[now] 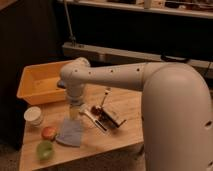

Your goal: Wipe tray with towel

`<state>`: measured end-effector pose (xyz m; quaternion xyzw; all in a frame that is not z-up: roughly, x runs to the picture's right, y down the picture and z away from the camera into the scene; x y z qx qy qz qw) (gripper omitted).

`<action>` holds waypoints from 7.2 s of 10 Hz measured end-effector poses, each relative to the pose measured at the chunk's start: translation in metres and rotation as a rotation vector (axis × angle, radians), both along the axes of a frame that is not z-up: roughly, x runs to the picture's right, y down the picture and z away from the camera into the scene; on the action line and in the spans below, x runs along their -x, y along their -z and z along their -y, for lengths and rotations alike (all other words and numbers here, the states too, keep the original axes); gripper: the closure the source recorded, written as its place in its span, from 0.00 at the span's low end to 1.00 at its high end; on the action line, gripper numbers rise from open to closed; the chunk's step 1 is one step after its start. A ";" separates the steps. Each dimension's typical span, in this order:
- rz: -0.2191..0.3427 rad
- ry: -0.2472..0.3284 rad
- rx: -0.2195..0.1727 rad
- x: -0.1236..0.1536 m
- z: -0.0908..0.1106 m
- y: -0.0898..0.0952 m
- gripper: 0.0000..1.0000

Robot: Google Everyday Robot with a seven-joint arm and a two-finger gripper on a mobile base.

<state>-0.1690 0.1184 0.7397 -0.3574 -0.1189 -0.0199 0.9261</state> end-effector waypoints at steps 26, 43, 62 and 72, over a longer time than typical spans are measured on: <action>0.070 0.123 0.047 0.045 -0.073 -0.056 1.00; -0.033 -0.004 -0.268 0.109 0.212 0.059 1.00; 0.159 -0.095 -0.245 0.101 0.211 -0.100 1.00; 0.030 -0.089 -0.213 0.103 0.242 -0.150 1.00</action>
